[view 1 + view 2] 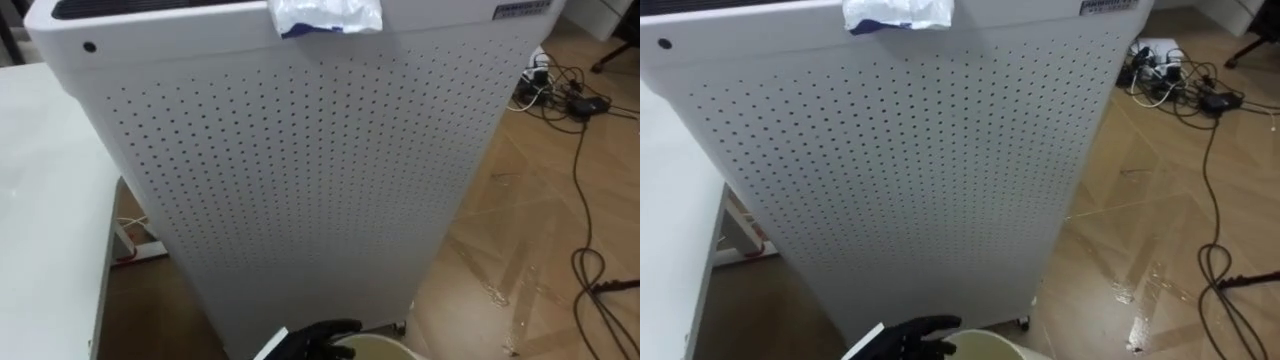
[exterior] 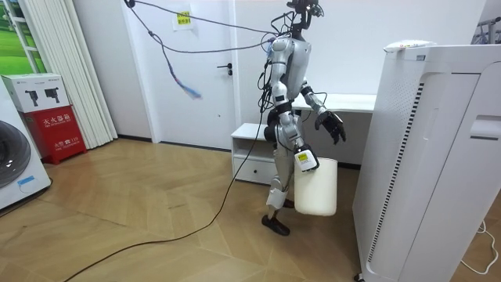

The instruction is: Pick garbage

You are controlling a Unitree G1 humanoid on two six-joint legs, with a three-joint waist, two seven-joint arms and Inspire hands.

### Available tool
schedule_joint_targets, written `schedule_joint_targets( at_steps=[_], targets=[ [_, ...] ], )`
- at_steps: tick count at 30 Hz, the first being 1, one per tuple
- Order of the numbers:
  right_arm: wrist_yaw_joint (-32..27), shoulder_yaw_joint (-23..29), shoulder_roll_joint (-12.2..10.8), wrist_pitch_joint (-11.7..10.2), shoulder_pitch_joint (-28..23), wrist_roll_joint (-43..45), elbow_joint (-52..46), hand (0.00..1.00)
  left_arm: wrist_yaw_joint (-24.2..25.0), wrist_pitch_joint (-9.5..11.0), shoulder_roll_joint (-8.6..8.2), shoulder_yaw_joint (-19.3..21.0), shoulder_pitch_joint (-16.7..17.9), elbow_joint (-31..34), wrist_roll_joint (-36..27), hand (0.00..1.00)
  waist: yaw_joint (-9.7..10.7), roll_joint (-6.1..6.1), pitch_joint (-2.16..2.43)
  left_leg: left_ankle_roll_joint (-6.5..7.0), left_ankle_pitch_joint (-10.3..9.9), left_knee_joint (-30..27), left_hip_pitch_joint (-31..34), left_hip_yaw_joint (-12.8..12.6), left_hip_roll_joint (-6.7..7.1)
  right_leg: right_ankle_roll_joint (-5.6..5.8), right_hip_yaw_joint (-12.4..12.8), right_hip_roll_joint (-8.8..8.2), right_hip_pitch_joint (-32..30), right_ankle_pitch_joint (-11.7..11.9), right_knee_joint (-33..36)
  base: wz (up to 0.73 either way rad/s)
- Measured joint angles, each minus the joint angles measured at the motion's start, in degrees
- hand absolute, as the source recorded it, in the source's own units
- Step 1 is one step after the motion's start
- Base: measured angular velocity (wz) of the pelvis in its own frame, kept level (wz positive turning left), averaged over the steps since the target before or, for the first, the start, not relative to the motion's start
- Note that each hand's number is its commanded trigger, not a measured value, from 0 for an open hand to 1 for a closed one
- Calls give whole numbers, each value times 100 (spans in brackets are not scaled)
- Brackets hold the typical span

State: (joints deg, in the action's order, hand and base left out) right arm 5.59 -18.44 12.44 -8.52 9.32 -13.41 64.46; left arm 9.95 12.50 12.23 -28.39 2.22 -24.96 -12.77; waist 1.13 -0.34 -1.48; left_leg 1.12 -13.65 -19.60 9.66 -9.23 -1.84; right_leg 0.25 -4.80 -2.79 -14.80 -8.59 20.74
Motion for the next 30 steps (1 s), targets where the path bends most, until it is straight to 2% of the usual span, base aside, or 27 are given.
schedule_joint_targets(
  at_steps=[9,15,18,21,23,25,30],
  targets=[
    [0,-32,10,0,-94,-8,44,100,50,-4,69,5,30,-208,1,0,3,-1,0,1,0,59,-34,4,24,10,3,-14,1,-9,-29,-1],
    [-18,-31,8,0,-140,-10,40,100,46,-2,69,20,56,-187,0,0,3,2,5,2,1,141,-142,71,36,10,-28,-4,118,-9,-115,0],
    [-82,-26,-30,-1,-154,-13,29,100,-29,-1,32,154,87,-152,140,0,-31,-11,14,2,3,219,-256,41,38,10,-54,-6,181,-9,-129,-6],
    [-112,-28,-37,-19,-192,-14,16,100,-326,9,20,362,170,226,643,0,-140,-30,30,2,3,292,-369,43,40,4,-134,-4,269,-4,-202,-10],
    [-108,-21,-39,-19,-301,-10,-25,100,-550,87,6,548,308,584,1041,0,-162,-61,55,2,3,324,-463,53,40,5,-159,-3,359,-5,-218,0],
    [-114,2,-34,-20,-348,-20,-96,100,-965,311,-10,812,337,727,1465,0,-172,-89,71,0,5,385,-576,52,41,9,-239,-9,449,-9,-232,0],
    [-94,251,-32,-30,-532,-19,-145,100,-1724,419,-7,1168,405,979,1756,0,-160,-124,90,-4,7,472,-885,143,45,12,-336,-1,852,-10,-439,10]
  ],
)
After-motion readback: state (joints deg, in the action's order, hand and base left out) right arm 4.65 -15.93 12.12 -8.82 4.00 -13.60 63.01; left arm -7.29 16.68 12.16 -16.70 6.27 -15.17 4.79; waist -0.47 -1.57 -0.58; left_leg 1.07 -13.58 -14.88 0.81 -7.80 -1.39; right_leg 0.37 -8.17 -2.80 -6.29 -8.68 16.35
